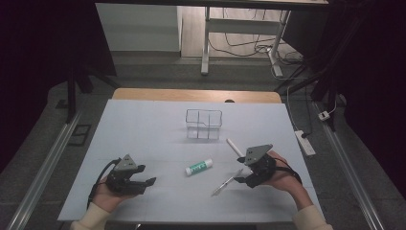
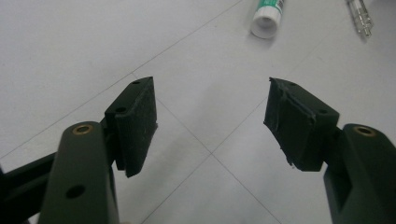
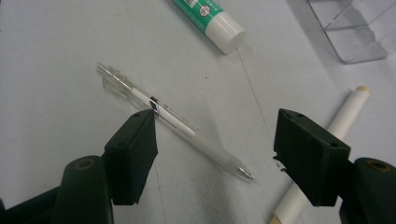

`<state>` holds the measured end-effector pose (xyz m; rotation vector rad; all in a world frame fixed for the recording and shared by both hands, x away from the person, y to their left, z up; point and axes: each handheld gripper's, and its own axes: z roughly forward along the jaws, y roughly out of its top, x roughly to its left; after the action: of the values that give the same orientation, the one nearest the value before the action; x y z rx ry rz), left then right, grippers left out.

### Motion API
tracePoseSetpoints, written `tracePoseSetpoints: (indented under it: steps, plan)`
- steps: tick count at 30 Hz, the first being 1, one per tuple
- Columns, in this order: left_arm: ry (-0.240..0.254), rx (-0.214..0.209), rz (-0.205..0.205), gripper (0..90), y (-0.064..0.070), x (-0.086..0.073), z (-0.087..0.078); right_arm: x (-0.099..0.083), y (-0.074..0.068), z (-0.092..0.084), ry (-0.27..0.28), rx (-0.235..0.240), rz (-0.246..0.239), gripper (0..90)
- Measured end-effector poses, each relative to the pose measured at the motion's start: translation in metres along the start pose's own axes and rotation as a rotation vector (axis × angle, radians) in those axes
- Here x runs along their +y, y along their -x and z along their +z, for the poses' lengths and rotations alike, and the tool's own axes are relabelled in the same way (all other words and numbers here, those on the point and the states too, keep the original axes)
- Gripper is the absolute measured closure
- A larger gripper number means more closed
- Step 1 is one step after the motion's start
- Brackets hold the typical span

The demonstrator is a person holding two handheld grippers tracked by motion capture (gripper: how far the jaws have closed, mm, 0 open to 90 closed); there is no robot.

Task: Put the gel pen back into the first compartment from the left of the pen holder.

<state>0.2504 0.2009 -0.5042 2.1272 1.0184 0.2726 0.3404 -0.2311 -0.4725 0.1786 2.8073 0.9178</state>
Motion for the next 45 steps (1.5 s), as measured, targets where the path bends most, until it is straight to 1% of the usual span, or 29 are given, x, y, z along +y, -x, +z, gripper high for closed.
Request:
tracePoseSetpoints:
  steps: [4,7,9,13,20,21,22,24,25,26,27,31,34,35,38,41,42,44,45]
  plan:
    - [-0.002,0.001,-0.001,34.2,0.0,0.0,0.0,0.003,0.003,0.007,-0.039,0.017,-0.006,29.4]
    - [-0.002,0.001,0.001,34.2,0.0,0.0,0.0,0.006,0.003,0.012,-0.076,0.034,-0.032,29.7]
    - [-0.003,0.007,-0.002,33.5,0.0,0.0,0.001,0.008,0.003,0.016,-0.082,0.046,-0.044,29.6]
    - [0.002,0.009,-0.003,33.3,-0.001,0.0,0.0,0.01,0.003,0.023,-0.117,0.075,-0.085,32.1]
    - [0.002,0.011,-0.004,33.1,-0.002,0.0,0.0,0.01,0.005,0.035,-0.18,0.088,-0.123,35.4]
    - [0.001,0.011,-0.004,33.1,-0.002,0.0,0.0,0.01,0.005,0.037,-0.178,0.096,-0.122,36.6]
    - [0.0,0.012,-0.004,33.1,-0.002,0.0,0.0,0.01,0.005,0.038,-0.185,0.103,-0.131,37.5]
    - [0.0,0.012,-0.004,32.9,-0.002,0.0,0.0,0.012,0.006,0.039,-0.202,0.106,-0.136,38.6]
    - [0.001,0.012,-0.003,32.8,-0.002,0.0,-0.001,0.012,0.006,0.04,-0.202,0.109,-0.136,39.4]
    - [0.003,0.013,-0.005,32.8,-0.002,0.0,-0.001,0.013,0.006,0.041,-0.207,0.122,-0.14,40.5]
    - [0.004,0.014,-0.006,32.6,-0.002,0.0,-0.001,0.013,0.006,0.042,-0.211,0.124,-0.147,41.6]
    - [0.009,0.02,-0.009,31.9,-0.003,0.0,-0.003,0.012,0.008,0.045,-0.24,0.141,-0.144,46.0]
    - [0.009,0.021,-0.012,31.8,-0.002,0.0,-0.003,0.012,0.01,0.045,-0.237,0.164,-0.139,51.8]
    - [0.008,0.02,-0.012,31.8,-0.002,0.001,-0.002,0.012,0.011,0.046,-0.239,0.182,-0.135,53.5]
    - [0.008,0.016,-0.004,31.8,0.0,0.001,-0.002,0.012,0.011,0.046,-0.245,0.209,-0.134,55.8]
    - [0.004,0.014,0.001,31.8,0.0,0.001,-0.001,0.013,0.012,0.046,-0.243,0.222,-0.162,58.4]
    - [0.004,0.017,-0.002,31.8,0.0,0.001,-0.001,0.014,0.011,0.046,-0.253,0.23,-0.171,60.6]
    - [0.004,0.028,-0.004,31.6,0.0,0.002,-0.003,0.016,0.008,0.046,-0.259,0.232,-0.215,66.2]
    - [0.009,0.027,0.0,31.6,0.0,0.002,-0.004,0.017,0.005,0.046,-0.262,0.23,-0.238,67.6]
